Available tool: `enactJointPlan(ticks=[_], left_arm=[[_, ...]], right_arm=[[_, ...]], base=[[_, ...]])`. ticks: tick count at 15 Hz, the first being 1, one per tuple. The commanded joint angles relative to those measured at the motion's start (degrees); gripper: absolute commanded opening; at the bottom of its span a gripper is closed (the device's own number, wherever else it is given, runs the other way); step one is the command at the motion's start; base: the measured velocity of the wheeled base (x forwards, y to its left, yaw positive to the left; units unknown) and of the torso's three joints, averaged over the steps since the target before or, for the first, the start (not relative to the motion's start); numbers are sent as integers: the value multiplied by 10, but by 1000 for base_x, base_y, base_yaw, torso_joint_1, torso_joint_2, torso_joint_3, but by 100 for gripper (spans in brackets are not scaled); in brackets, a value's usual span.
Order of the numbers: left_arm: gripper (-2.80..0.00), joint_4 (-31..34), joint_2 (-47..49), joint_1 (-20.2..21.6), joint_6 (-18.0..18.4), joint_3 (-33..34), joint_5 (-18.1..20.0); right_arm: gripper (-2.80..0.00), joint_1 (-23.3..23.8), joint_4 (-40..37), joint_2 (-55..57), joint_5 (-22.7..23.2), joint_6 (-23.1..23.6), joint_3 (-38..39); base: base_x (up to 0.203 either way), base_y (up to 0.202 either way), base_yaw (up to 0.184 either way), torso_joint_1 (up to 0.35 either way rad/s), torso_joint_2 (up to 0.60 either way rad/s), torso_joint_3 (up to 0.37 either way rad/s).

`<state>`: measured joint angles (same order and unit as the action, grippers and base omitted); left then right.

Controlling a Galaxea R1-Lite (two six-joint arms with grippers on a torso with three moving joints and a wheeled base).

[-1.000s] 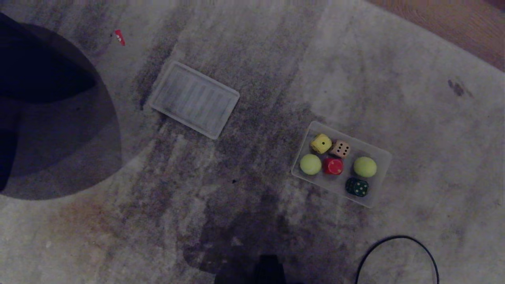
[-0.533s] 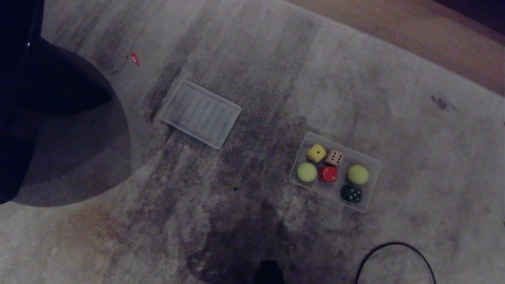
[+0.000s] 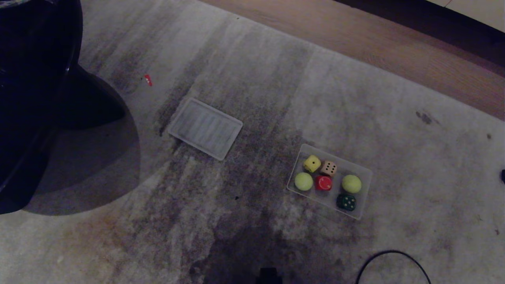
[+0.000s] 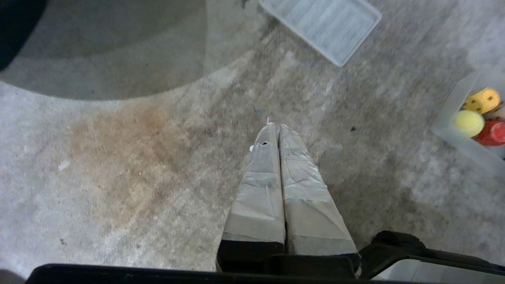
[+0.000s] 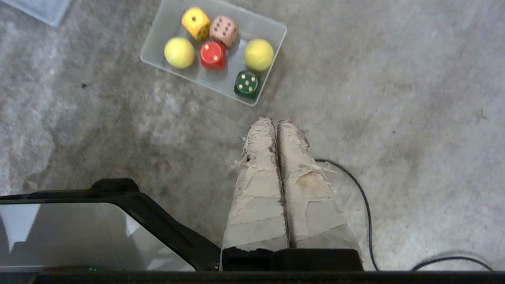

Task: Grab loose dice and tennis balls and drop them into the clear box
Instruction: Close the lid

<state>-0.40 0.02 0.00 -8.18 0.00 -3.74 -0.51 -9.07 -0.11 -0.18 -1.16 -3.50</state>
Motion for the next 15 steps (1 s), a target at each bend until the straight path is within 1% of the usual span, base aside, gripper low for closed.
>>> enactJointPlan(ticks=[1,15], left_arm=[[-280,0,1,0,-1,1,0],[-280,0,1,0,-1,0,0]], right_arm=[[-280,0,-1,1,0,-1,0],[-280,0,-1,1,-1,-1,0]], base=[[0,0,0,-1,2,210],[0,0,0,2,1,202]])
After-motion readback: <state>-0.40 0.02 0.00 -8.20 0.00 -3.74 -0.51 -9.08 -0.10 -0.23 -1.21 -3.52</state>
